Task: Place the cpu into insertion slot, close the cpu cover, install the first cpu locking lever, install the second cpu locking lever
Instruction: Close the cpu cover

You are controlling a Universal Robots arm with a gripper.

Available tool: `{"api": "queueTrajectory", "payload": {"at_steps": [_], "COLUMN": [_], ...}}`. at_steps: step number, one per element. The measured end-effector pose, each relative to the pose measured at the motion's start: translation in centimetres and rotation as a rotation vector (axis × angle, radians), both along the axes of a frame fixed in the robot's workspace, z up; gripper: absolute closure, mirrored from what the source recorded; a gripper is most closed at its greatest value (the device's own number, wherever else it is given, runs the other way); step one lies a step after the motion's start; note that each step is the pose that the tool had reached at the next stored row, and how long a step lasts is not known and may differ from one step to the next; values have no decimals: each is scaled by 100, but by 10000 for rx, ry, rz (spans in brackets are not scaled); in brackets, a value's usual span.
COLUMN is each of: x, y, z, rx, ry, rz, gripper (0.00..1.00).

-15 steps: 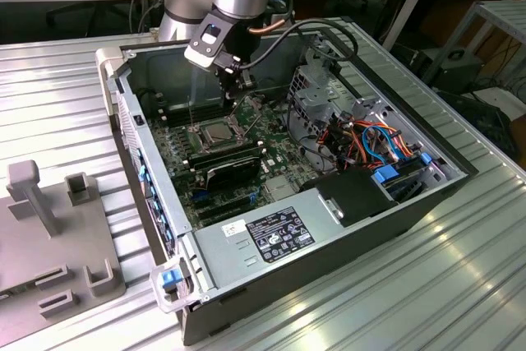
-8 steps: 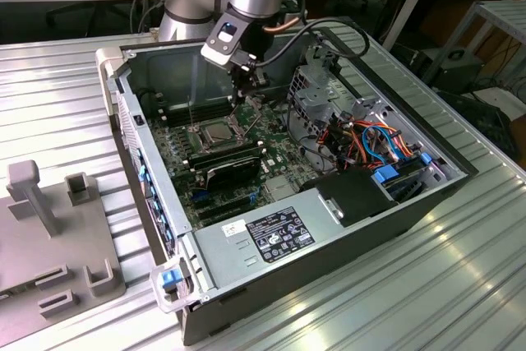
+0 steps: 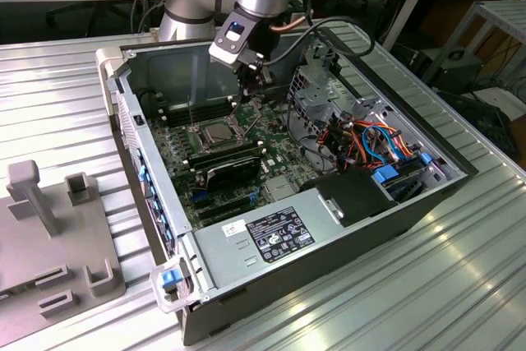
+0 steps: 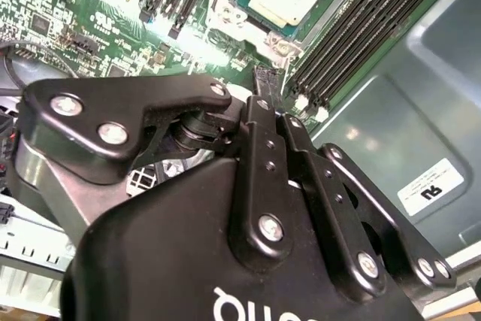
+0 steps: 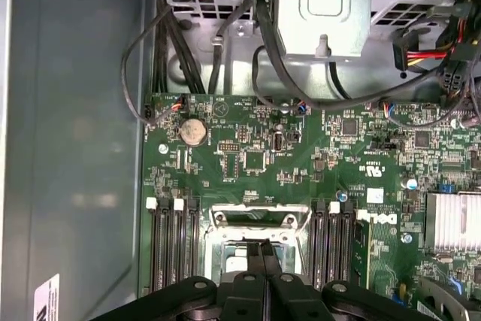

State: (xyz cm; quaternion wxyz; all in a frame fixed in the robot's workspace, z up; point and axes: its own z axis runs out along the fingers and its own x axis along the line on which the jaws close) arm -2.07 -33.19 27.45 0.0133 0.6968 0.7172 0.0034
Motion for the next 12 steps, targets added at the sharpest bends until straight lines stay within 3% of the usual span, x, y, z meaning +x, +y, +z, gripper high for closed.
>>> {"api": "queueTrajectory", "payload": {"at_steps": [7,12], "x": [149,305], "y": [-1,0], "z": [23,23], "rx": [0,0], "ry": [7,52], "rz": [-1,1], "gripper": [89,89]}}
